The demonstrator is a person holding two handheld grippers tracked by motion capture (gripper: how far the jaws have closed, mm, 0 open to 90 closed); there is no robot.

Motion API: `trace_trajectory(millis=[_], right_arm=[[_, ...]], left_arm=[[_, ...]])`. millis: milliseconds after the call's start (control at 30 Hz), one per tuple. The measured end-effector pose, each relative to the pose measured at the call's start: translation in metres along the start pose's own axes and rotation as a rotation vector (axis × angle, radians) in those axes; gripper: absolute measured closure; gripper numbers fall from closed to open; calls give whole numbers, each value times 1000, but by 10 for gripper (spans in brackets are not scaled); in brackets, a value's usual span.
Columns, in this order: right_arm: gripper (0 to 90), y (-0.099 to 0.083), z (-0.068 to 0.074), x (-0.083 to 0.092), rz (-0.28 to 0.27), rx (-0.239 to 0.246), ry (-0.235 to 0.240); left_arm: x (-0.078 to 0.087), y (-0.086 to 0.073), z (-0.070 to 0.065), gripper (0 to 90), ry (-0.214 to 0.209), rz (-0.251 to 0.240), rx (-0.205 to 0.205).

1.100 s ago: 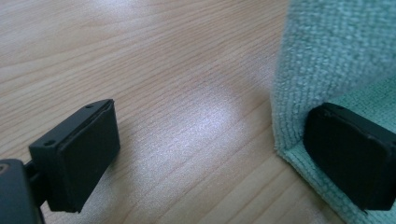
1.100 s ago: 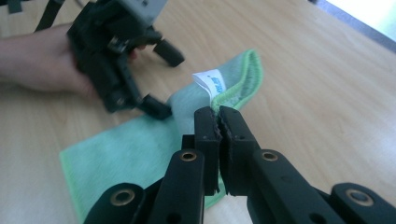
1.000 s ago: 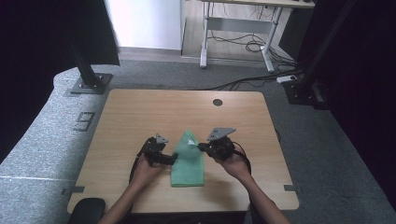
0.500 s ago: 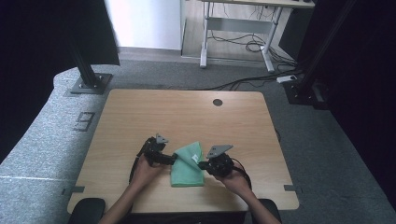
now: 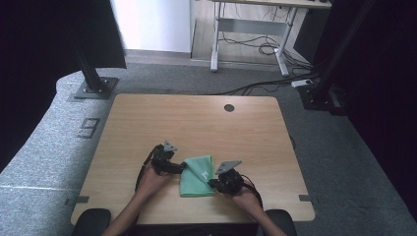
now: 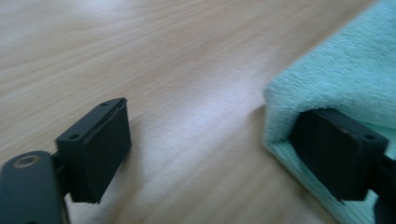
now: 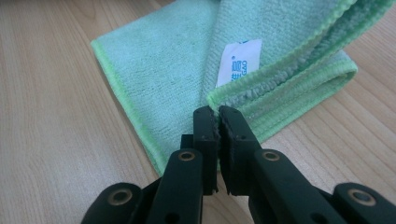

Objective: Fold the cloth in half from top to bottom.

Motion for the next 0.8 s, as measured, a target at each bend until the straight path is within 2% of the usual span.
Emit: trace_trajectory(millis=[100, 167, 267, 400, 467, 567, 667, 800], right_arm=[[845, -1, -1, 0, -6, -11, 5], [844, -1, -1, 0, -6, -14, 5], [842, -1, -1, -1, -6, -11, 2], [841, -1, 0, -1, -11, -14, -5], [840, -2, 0, -1, -12, -17, -5], [839, -2, 0, 0, -16, -20, -6], [836, -3, 1, 0, -19, -20, -9], [836, -2, 1, 0, -18, -18, -15]], left_arm=[[13, 4, -6, 140, -51, 1, -30], [22, 10, -10, 140, -78, -35, -26], [26, 25, -10, 140, -53, -60, -31], [10, 60, -9, 140, -26, -37, -46], [-4, 76, -10, 140, -1, -9, -78], [-27, 95, -15, 141, -17, 29, -92], [-43, 101, -21, 141, -39, 74, -111], [-45, 95, -28, 142, -59, 100, -134]])
Point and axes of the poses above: each handheld gripper's, and its own axes: x roughly backward along the jaws, y roughly out of its top, z roughly to its left, the point moved 2 cm from there along -x, roughly forward along the jaws, and after that the axes turned 2 degrees about x, right-handed, at the moved point
